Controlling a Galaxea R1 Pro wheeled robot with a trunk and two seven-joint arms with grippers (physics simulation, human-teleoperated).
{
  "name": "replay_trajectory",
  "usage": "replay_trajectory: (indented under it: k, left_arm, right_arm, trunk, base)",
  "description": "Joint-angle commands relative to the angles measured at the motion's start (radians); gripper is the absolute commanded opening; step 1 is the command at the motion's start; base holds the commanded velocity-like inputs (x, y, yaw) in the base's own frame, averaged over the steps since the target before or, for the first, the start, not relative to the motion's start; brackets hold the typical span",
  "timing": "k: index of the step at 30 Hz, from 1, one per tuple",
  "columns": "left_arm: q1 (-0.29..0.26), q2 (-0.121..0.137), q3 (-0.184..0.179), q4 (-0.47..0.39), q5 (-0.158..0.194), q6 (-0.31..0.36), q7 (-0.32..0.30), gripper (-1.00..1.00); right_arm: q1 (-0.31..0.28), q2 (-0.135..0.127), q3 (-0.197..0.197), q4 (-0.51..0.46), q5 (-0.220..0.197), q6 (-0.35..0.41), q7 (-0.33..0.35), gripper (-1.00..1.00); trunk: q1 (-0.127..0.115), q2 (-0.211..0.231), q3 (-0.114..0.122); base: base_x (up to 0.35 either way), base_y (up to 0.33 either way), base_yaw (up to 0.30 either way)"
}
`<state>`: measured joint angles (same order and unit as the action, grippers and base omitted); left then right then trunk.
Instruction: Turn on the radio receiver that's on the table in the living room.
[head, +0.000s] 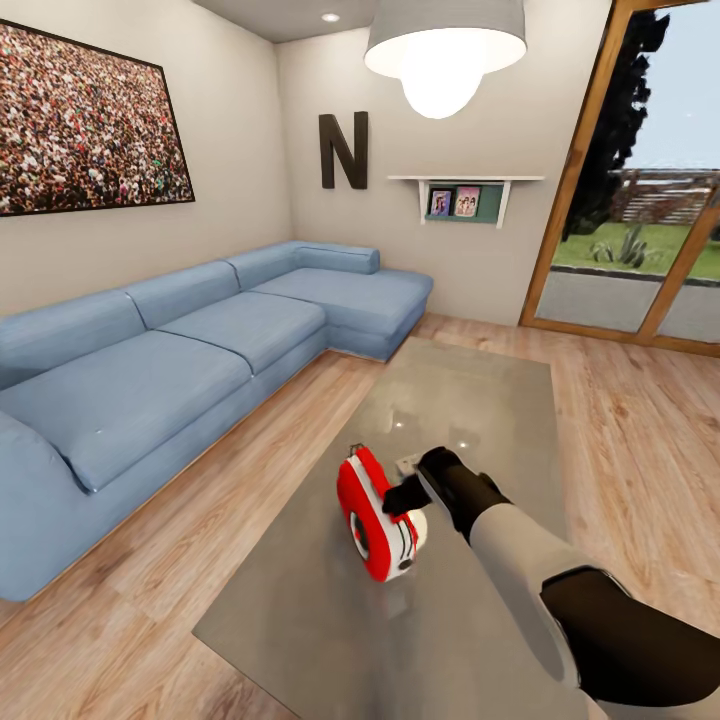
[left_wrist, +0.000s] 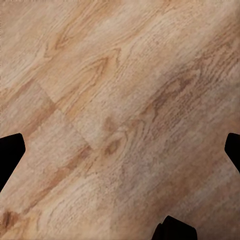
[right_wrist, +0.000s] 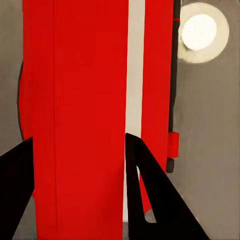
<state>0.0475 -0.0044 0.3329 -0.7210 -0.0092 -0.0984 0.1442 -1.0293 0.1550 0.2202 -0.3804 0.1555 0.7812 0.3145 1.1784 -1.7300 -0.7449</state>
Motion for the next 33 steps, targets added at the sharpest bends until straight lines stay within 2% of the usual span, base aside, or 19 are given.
replay_trajectory:
  k: [1, 7, 10, 16, 19, 22, 25, 26, 28, 29, 33]
  left_arm:
    - [0.0, 0.0, 0.0, 0.0, 0.0, 0.0, 0.0, 1.0]
    - [0.0, 0.0, 0.0, 0.0, 0.0, -0.001, 0.0, 1.0]
    - [0.0, 0.0, -0.001, 0.0, 0.0, -0.001, 0.0, 1.0]
    - [0.0, 0.0, 0.003, -0.001, 0.005, 0.0, -0.002, 1.0]
    - [0.0, 0.003, 0.004, -0.003, 0.008, 0.001, 0.002, 1.0]
    - [0.0, 0.003, -0.002, -0.01, 0.004, 0.002, 0.006, 1.0]
    - [0.0, 0.002, -0.003, -0.065, 0.003, 0.01, 0.003, 1.0]
    - [0.0, 0.001, -0.004, -0.096, 0.003, 0.015, 0.002, -1.0]
    - [0.0, 0.004, -0.01, -0.152, 0.002, 0.041, 0.001, -1.0]
    - [0.0, 0.007, -0.015, -0.216, 0.003, 0.07, -0.001, -1.0]
    - [0.0, -0.002, -0.016, -0.38, 0.005, 0.105, 0.002, -1.0]
  right_arm:
    - [0.0, -0.005, -0.003, -0.001, 0.001, -0.007, 0.023, -1.0]
    - [0.0, -0.062, -0.007, -0.049, 0.0, -0.016, 0.172, -1.0]
    - [0.0, -0.107, -0.007, -0.091, 0.0, -0.017, 0.311, -1.0]
    - [0.0, -0.142, -0.006, -0.105, 0.008, -0.017, 0.51, -1.0]
    - [0.0, -0.149, -0.002, -0.106, 0.013, -0.017, 0.55, -1.0]
    - [0.0, -0.15, 0.001, -0.106, 0.013, -0.017, 0.563, -1.0]
    - [0.0, -0.15, 0.002, -0.106, 0.014, -0.017, 0.589, -1.0]
    - [0.0, -0.15, 0.002, -0.106, 0.014, -0.017, 0.598, -1.0]
    - [0.0, -0.15, 0.002, -0.106, 0.015, -0.017, 0.609, -1.0]
    - [0.0, -0.15, 0.002, -0.106, 0.015, -0.017, 0.613, -1.0]
    - [0.0, -0.15, 0.002, -0.106, 0.016, -0.018, 0.615, -1.0]
  trunk:
    - [0.0, 0.0, 0.0]
    - [0.0, 0.0, 0.0]
    - [0.0, 0.0, 0.0]
    - [0.0, 0.0, 0.0]
    - [0.0, 0.0, 0.0]
    - [0.0, 0.0, 0.0]
    - [0.0, 0.0, 0.0]
    - [0.0, 0.0, 0.0]
    - [0.0, 0.0, 0.0]
    - [0.0, 0.0, 0.0]
    - [0.0, 0.0, 0.0]
  base:
    - [0.0, 0.0, 0.0]
    - [0.0, 0.0, 0.0]
    - [0.0, 0.0, 0.0]
    - [0.0, 0.0, 0.0]
    - [0.0, 0.0, 0.0]
    - [0.0, 0.0, 0.0]
    - [0.0, 0.0, 0.0]
    - [0.0, 0.0, 0.0]
    - [0.0, 0.0, 0.0]
    - [0.0, 0.0, 0.0]
    - [0.0, 0.0, 0.0]
